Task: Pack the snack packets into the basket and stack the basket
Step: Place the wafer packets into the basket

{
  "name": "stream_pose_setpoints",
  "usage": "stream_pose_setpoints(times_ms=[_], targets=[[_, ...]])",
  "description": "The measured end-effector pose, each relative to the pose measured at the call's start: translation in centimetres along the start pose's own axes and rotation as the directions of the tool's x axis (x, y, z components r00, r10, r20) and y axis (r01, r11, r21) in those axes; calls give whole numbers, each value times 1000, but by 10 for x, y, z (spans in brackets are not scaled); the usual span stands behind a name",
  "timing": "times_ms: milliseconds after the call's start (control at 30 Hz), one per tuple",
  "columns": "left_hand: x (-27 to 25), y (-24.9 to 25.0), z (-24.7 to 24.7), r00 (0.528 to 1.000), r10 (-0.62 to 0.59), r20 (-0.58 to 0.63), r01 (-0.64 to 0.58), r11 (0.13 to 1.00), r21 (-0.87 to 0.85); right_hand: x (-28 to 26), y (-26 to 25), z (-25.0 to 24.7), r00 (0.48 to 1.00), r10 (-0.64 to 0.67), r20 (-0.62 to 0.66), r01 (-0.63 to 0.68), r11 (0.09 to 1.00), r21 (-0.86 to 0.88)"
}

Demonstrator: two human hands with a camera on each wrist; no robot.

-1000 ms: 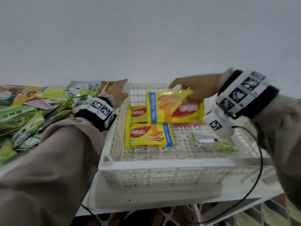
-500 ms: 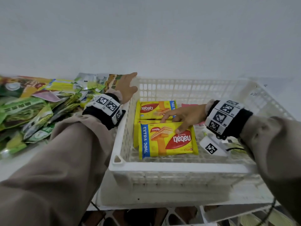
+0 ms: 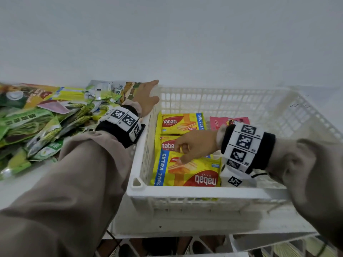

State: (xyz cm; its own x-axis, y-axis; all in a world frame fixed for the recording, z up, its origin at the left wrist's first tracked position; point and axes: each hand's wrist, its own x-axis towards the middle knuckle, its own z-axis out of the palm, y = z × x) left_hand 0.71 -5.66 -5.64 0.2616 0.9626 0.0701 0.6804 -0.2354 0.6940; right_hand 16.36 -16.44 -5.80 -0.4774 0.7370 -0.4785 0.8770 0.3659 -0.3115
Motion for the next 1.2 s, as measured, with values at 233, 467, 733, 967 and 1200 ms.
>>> stream_pose_setpoints(times_ms=[233,467,733,967,1200], targets=[[1,-3,1,1000,13,2,-13,1000,-23,-5,6,-20,999,-38,7,33,939,343],[3,-3,2,1000,16,-11,-17,998,-58,-33,41,-39,915,139,-379,211,636,742],[4,-5,2,1000,17,-9,-17,998,-64,-29,63,-8,920,287,-266,70,547,834],[5,-6,1,1000,12,7,-12,999,-44,-34,60,-30,946,267,-182,-60,697,714],[6,-7,1,1000,3,5,-3,999,-41,-41,64,-22,987,142,69,-150,706,692]])
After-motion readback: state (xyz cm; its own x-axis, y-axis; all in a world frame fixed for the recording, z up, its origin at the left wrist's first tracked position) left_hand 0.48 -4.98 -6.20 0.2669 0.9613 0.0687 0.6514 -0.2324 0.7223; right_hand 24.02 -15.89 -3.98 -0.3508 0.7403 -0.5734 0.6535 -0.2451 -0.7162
